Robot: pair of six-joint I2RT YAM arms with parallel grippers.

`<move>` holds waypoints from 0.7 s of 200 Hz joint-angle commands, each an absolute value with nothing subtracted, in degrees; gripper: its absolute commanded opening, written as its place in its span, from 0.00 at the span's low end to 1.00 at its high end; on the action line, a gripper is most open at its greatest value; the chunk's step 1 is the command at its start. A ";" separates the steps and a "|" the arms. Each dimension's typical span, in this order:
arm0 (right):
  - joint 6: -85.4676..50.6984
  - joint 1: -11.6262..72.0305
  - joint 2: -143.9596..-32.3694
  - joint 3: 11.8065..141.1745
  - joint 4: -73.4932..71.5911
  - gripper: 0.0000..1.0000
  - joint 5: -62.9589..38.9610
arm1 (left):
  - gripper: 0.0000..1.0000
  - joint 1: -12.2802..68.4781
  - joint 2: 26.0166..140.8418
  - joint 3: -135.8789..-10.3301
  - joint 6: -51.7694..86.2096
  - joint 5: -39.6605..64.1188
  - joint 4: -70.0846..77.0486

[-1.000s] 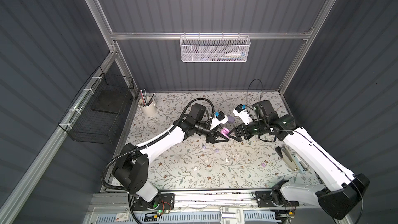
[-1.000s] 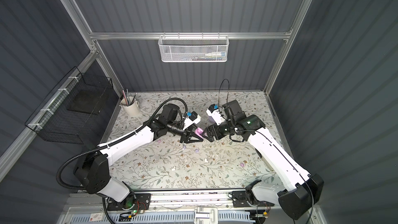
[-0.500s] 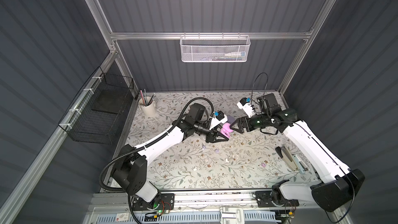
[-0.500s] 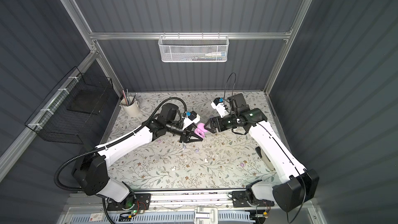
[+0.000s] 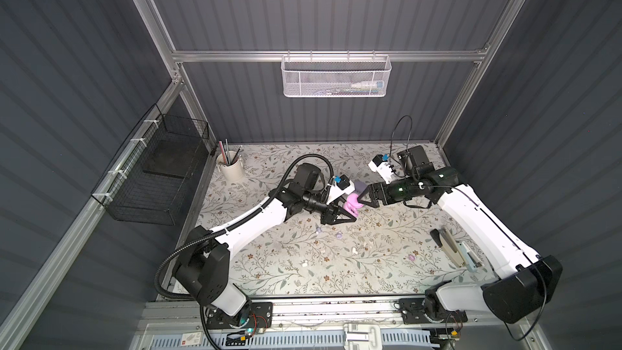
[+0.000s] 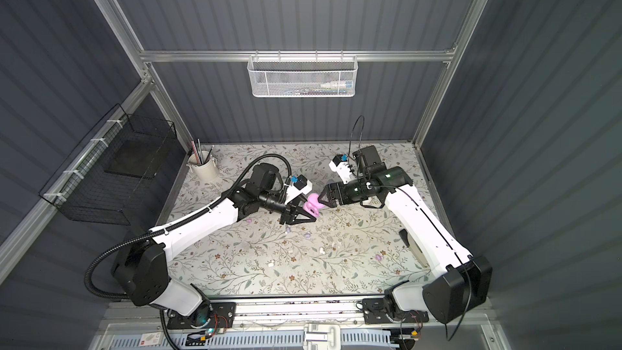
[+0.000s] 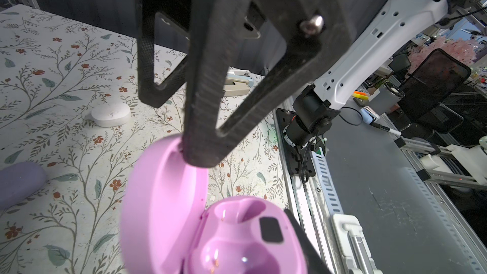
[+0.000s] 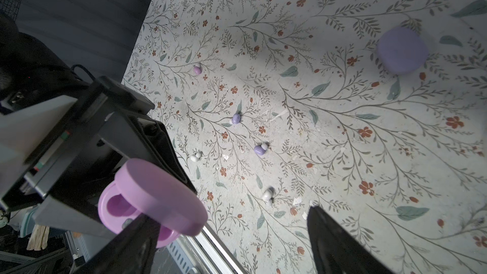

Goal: Insert wireless bluetooth earbuds into charging case
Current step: Open the charging case.

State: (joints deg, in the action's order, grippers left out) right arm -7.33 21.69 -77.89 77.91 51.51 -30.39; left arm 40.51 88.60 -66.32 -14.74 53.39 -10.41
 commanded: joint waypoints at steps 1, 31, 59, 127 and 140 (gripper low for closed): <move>-9.26 20.88 -79.38 79.71 50.32 0.89 -27.47 | 0.22 41.72 85.52 -65.28 -16.41 57.21 -10.55; -8.92 21.43 -79.19 79.47 50.38 0.90 -29.38 | 0.23 41.70 85.95 -65.32 -15.45 54.95 -10.59; -8.15 22.49 -76.91 77.70 51.06 0.92 -31.63 | 0.24 41.59 87.32 -66.63 -14.95 53.37 -11.58; -8.32 22.80 -73.60 76.59 52.49 0.95 -34.99 | 0.24 40.74 89.08 -66.87 -13.13 53.68 -9.72; -8.55 22.83 -72.98 76.47 52.60 0.95 -35.36 | 0.24 40.55 89.09 -66.75 -12.88 53.63 -9.56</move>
